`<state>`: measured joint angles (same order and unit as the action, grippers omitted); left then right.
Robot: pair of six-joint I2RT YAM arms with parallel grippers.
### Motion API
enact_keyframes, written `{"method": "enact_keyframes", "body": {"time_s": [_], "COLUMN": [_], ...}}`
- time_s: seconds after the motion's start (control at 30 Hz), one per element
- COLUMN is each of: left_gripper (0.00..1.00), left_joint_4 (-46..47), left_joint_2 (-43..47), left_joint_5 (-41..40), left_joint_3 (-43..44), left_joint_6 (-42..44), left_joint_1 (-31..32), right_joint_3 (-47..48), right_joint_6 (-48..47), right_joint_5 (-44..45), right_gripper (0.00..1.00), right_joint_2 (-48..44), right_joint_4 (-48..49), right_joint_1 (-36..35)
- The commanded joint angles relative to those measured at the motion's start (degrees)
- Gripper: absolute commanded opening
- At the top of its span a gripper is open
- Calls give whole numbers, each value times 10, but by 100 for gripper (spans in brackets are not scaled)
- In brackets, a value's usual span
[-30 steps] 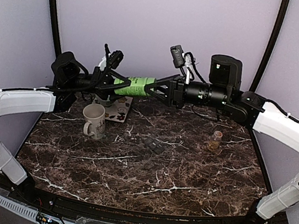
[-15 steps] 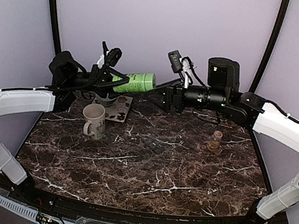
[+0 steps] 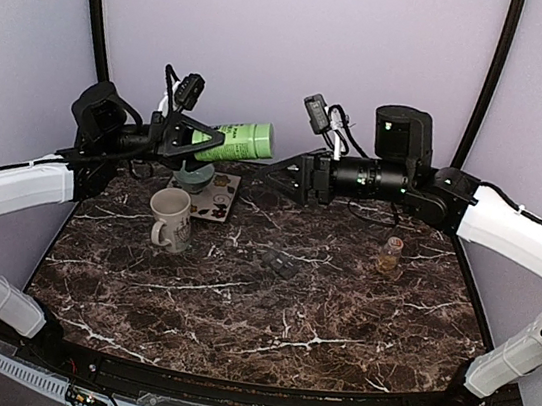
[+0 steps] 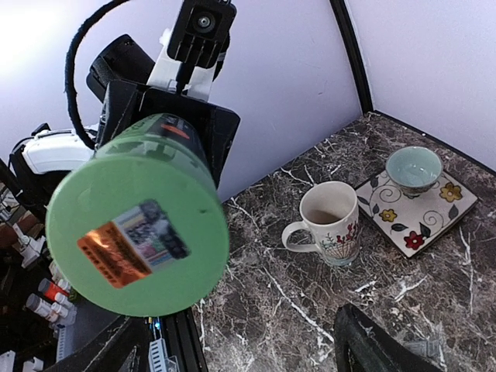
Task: Sort the pills into containers
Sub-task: Unscrew the lid of the pill bottle.
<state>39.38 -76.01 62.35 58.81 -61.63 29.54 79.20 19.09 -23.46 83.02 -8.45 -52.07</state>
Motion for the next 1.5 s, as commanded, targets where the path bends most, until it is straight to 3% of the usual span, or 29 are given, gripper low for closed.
{"method": "enact_keyframes", "body": {"time_s": [0.0,0.2,0.43,0.67,1.07,1.47], "left_gripper": [0,0,0,0,0,0], "left_joint_4": [-100,-160,-165,-191,-214,-240], "left_joint_2": [38,60,62,61,58,41], "left_joint_5": [-56,-101,-99,-73,-44,-35], "left_joint_3": [19,24,32,38,33,60], "left_joint_6": [93,139,153,190,221,243], "left_joint_1": [3,3,3,3,4,4], "right_joint_3": [-22,-124,-187,-127,-9,17], "right_joint_6": [84,260,410,537,547,527], "right_joint_5": [-16,-6,24,4,-42,-64], "right_gripper": [83,82,82,82,82,85], "right_joint_2": [-16,-42,-70,-28,42,62], "right_joint_4": [56,185,236,263,195,158], "right_joint_1": [8,26,54,62,52,31]}}
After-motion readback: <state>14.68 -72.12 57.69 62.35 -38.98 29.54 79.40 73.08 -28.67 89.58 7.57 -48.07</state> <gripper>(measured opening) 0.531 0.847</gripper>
